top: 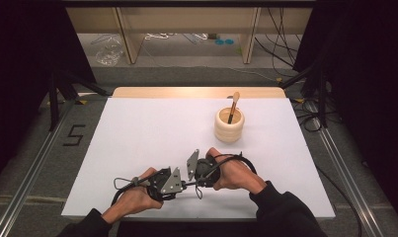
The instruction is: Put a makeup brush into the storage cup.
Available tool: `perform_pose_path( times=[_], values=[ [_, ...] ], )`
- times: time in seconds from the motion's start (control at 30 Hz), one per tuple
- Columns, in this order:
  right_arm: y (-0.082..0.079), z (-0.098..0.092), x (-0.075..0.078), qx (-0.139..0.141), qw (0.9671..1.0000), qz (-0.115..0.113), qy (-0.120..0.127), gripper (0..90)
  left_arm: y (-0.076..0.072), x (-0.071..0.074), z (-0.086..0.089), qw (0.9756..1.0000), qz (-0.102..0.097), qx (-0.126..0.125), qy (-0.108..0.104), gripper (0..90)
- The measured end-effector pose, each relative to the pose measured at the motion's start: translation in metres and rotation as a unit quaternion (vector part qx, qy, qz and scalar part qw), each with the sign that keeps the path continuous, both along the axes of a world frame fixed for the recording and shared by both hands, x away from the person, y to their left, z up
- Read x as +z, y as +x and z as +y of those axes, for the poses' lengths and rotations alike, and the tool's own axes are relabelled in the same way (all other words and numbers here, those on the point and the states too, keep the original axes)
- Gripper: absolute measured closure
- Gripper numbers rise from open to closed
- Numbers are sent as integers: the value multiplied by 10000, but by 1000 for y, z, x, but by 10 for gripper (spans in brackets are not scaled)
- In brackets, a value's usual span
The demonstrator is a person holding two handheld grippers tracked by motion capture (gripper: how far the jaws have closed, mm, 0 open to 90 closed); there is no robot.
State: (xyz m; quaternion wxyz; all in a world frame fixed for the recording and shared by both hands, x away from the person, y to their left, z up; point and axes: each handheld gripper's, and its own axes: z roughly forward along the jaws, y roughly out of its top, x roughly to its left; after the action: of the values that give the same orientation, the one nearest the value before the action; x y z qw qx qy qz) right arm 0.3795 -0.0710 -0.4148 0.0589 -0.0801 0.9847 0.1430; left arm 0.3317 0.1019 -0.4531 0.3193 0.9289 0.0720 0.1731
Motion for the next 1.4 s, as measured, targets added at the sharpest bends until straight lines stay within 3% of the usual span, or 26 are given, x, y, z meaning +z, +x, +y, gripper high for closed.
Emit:
perform_pose_path(
  times=[0.77, 0.9, 1.07, 1.1, 1.17, 1.23, 1.3, 1.4],
  values=[
    [-1, 2, 0, -11, 10000, -9, 91, 839, 1, -1, 0, 10000, 17, -64, 43, 835],
    [0, 0, 0, -302, 9993, 50, 235, 767, 3, 0, 3, 10000, 24, 38, 4, 841],
    [0, -4, 8, -520, 9977, -148, 411, 630, 8, 1, 8, 9998, -10, 187, 5, 841],
    [-2, -5, 11, -710, 9965, -170, 408, 597, 8, 1, 9, 9998, 4, 201, -12, 841],
    [-1, -7, 18, -865, 9937, -309, 649, 522, 8, 1, 9, 9997, 16, 230, -26, 841],
    [4, -11, 24, -903, 9908, -509, 869, 487, 8, 1, 10, 9996, 21, 277, -101, 841],
    [9, -17, 30, -1045, 9863, -620, 1114, 458, 10, 2, 12, 9992, 47, 358, -177, 841],
    [12, -27, 39, -1355, 9767, -657, 1530, 442, 14, 4, 17, 9979, 25, 566, -313, 841]
  ],
)
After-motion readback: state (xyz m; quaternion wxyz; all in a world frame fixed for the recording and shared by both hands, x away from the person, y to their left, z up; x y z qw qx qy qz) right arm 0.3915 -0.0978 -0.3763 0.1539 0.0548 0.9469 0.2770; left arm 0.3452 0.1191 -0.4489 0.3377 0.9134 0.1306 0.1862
